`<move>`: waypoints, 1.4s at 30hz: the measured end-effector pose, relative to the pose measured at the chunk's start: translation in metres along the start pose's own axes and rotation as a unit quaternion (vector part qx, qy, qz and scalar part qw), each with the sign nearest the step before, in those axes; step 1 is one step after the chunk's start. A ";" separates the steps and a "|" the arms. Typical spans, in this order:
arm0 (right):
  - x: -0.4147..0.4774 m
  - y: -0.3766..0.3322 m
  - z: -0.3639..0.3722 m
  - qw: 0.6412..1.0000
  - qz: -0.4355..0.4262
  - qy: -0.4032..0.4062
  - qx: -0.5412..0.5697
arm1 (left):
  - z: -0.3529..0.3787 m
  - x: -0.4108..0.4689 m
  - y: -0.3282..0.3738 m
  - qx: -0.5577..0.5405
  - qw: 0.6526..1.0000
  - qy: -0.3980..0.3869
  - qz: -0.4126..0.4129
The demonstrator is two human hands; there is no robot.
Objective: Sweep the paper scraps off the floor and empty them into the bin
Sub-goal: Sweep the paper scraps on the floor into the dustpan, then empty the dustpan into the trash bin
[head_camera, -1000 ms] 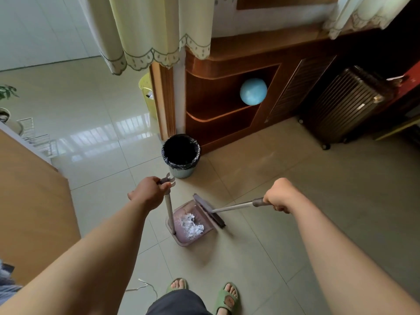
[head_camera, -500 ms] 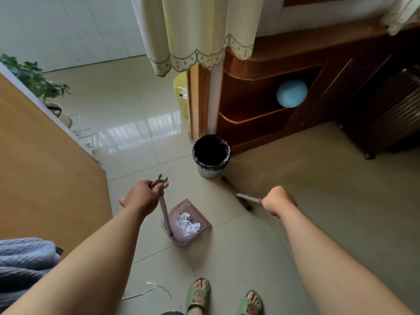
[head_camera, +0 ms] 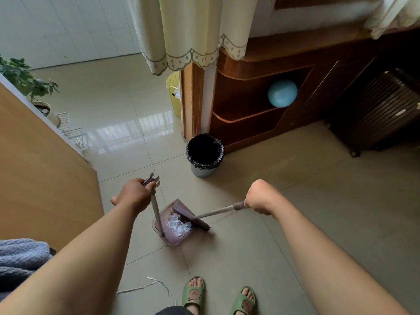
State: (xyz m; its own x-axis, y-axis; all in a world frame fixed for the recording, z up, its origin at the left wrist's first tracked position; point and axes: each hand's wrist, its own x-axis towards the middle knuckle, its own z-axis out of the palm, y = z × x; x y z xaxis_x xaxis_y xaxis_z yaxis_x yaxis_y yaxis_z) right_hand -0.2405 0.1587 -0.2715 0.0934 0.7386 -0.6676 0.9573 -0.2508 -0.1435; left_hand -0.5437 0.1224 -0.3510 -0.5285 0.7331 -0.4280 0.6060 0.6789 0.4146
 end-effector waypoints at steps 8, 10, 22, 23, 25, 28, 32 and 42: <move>0.028 -0.023 0.001 0.998 -0.011 0.067 0.001 | -0.005 -0.006 -0.026 -0.007 0.999 0.033 -0.019; 0.040 -0.032 0.012 0.998 -0.016 0.063 -0.004 | -0.003 -0.006 -0.030 -0.008 0.999 0.026 -0.019; 0.002 -0.048 0.057 0.997 -0.054 0.006 -0.052 | -0.003 -0.002 -0.036 -0.023 0.998 -0.054 0.005; -0.003 -0.046 0.048 0.998 -0.046 0.010 -0.036 | -0.002 -0.003 -0.034 -0.037 0.998 -0.055 0.013; -0.014 -0.039 0.030 0.999 -0.030 0.017 -0.014 | -0.002 -0.007 -0.026 -0.055 0.996 -0.057 0.030; -0.033 -0.028 0.012 0.999 -0.019 0.033 -0.009 | -0.003 -0.017 -0.010 -0.044 0.995 -0.062 0.060; -0.055 -0.018 -0.009 0.999 -0.012 0.051 -0.005 | -0.007 -0.031 0.014 -0.007 0.995 -0.052 0.087; -0.081 -0.001 -0.053 0.993 0.013 0.101 0.052 | -0.030 -0.061 0.063 -0.002 0.990 -0.026 0.141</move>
State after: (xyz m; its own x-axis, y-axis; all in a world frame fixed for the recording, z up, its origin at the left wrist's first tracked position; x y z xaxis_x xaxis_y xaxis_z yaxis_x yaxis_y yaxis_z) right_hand -0.2341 0.1321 -0.1785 0.1814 0.8386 -0.5137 0.9216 -0.3272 -0.2087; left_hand -0.4904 0.1215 -0.2747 -0.3079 0.8902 -0.3357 0.7228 0.4483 0.5259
